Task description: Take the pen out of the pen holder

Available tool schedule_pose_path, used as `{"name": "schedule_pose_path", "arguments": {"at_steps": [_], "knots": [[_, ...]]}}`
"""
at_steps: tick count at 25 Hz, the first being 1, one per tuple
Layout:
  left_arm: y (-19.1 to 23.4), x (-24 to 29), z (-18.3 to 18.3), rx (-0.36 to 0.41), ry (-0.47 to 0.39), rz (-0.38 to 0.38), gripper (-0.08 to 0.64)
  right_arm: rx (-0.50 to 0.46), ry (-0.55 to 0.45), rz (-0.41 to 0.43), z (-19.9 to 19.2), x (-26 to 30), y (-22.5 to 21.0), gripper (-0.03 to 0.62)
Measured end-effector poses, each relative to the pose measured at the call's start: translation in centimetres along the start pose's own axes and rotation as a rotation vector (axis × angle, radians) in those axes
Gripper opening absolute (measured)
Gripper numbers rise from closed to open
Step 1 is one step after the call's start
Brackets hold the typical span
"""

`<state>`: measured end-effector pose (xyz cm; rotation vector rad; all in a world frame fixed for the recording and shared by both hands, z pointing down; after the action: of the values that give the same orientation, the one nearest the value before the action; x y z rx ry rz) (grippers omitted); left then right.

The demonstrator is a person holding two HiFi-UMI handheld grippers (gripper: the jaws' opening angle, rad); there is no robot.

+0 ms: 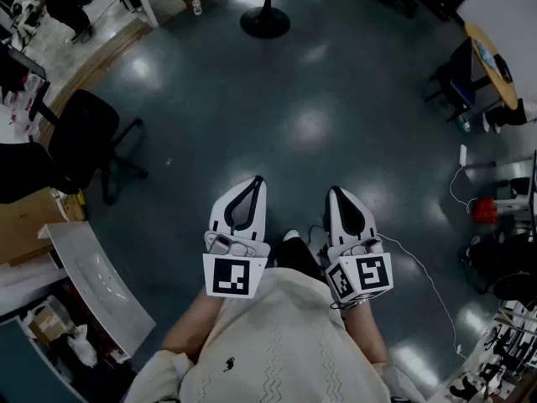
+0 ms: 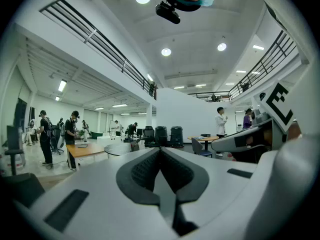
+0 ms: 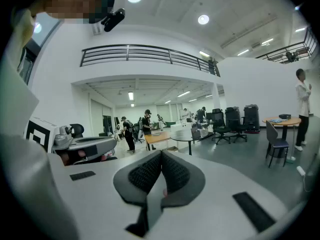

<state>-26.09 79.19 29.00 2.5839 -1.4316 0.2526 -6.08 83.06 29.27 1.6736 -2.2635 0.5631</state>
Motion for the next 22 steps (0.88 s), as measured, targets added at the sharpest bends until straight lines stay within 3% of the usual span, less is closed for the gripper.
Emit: {"name": "schedule_pose_path", "arguments": {"at_steps": [5, 11, 22], "knots": [[1.5, 0.9, -0.1, -0.003, 0.016, 0.008, 0.012, 0.051, 0.033, -0.012, -0.2, 1.3, 0.1, 0.018], [1.1, 5.1, 0.3, -0.005, 0.034, 0.001, 0.012, 0.07, 0.035, -0.019, 0.9, 4.0, -3.7, 0.018], [-1.8, 19.1, 3.1, 0.012, 0.054, 0.015, 0.012, 0.068, 0.031, 0.065, 5.1, 12.0, -16.0, 0.018]]}}
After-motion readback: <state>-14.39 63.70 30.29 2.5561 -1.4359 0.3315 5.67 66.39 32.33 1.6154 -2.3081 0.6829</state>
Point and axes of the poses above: the fingertips, and each gripper's own axes: x forward along the fingers, y to its left, z out of its top, the point moved 9 cm from there along -x, backward along the fingers, and after that the axes turned 12 degrees about y, right-handed, at the moved point
